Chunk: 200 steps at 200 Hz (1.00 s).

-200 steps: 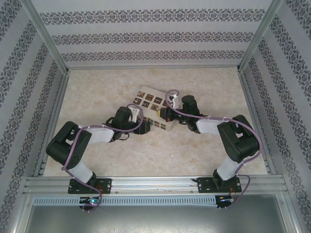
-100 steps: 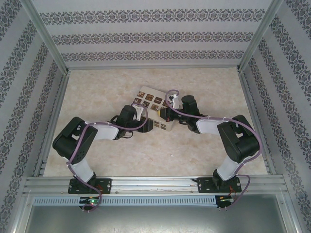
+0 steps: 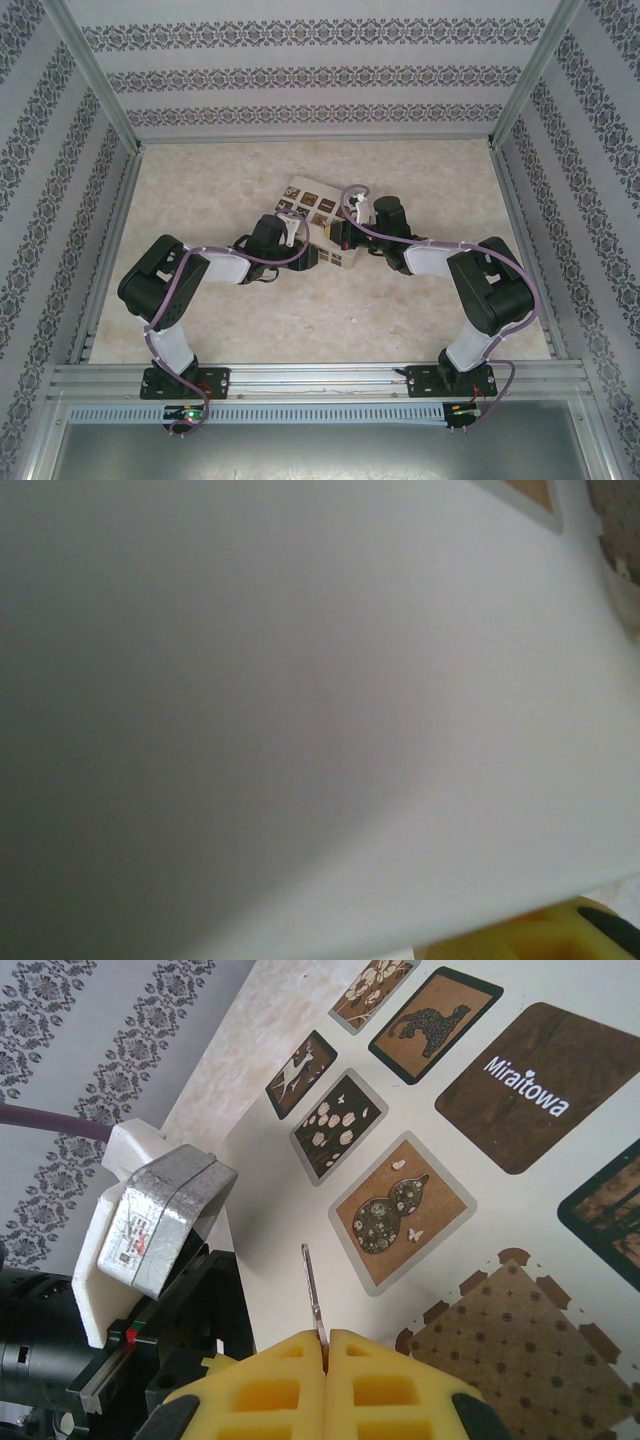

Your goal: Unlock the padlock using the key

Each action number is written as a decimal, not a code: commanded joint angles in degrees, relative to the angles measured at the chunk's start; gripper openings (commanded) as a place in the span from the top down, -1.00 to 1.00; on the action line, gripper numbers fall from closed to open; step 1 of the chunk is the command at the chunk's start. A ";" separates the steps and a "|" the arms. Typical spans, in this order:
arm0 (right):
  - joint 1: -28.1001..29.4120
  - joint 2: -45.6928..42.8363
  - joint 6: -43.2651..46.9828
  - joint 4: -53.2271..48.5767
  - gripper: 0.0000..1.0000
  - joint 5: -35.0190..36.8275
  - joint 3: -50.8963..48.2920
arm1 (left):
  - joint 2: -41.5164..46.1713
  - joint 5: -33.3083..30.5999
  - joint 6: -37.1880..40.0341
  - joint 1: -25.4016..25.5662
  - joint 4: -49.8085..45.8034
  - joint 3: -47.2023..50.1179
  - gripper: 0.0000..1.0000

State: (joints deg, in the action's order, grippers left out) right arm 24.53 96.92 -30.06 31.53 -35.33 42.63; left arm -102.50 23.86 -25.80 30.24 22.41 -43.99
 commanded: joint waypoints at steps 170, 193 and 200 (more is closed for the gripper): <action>0.43 -0.16 1.32 -3.84 1.00 1.14 -0.18 | -2.87 -5.04 -6.85 1.54 6.26 -2.76 0.22; 0.43 -0.24 1.35 -3.84 1.00 1.14 -0.09 | -3.06 -5.44 -6.72 1.62 5.86 -3.23 0.23; 0.43 -0.24 1.33 -3.84 1.00 1.22 -0.09 | -2.98 -5.55 -6.72 1.62 5.65 -3.34 0.24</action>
State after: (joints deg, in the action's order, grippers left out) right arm 24.51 96.92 -29.65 31.57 -34.24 42.63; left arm -104.60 20.67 -32.01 31.18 25.32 -44.82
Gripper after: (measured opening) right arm 0.049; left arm 0.386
